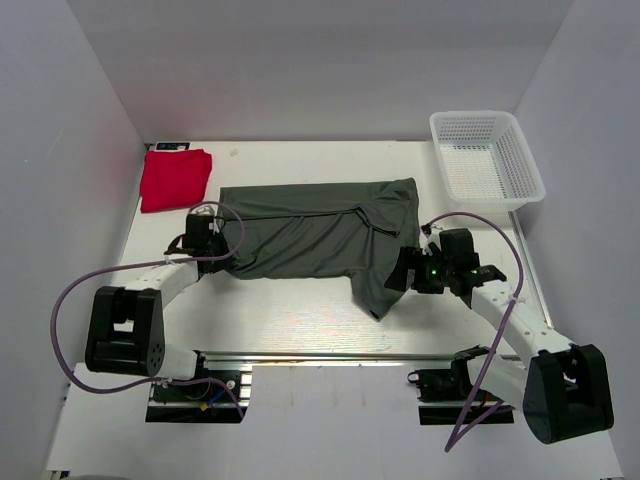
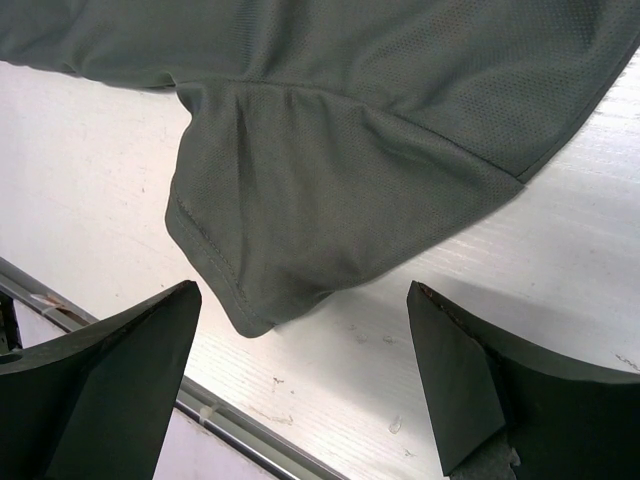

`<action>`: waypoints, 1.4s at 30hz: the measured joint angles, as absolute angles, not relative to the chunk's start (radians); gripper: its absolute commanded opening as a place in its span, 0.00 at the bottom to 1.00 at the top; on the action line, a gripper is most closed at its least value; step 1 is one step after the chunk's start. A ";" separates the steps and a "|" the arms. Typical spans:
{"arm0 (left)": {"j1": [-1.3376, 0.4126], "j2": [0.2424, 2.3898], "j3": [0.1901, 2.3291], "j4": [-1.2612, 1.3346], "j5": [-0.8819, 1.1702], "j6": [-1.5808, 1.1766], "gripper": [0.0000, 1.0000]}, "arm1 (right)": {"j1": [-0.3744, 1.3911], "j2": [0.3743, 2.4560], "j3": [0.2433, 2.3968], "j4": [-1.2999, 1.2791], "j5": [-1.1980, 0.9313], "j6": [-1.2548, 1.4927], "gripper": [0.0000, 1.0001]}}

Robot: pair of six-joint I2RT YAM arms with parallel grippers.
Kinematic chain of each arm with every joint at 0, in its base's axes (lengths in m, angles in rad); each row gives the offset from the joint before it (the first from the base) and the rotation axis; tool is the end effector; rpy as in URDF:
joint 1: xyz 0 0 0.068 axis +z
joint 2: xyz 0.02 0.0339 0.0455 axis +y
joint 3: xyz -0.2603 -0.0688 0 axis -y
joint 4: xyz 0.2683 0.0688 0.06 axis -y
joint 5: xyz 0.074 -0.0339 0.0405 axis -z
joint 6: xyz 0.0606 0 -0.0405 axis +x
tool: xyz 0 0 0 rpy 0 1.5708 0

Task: Fold and stack the t-shirts
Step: Grap the side of the flattened tshirt closest away from the robot with both arms

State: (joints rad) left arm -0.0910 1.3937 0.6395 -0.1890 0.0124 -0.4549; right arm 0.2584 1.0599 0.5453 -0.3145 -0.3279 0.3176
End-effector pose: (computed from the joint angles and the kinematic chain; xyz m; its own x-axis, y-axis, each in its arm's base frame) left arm 0.2885 -0.0271 0.1208 -0.7672 -0.3712 -0.5231 -0.2660 0.9262 -0.2670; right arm 0.2314 0.0814 0.1639 -0.8184 0.0895 -0.5676 -0.2070 0.8755 0.4365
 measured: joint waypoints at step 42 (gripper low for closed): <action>-0.101 1.581 0.818 -0.184 0.058 -0.312 0.52 | 0.258 1.206 0.590 -0.310 -0.369 0.303 0.90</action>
State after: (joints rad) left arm -0.1005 1.5806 0.8181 -0.1841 0.0578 -0.3122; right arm 0.2584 1.2057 0.5896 -0.3103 -0.3695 0.3027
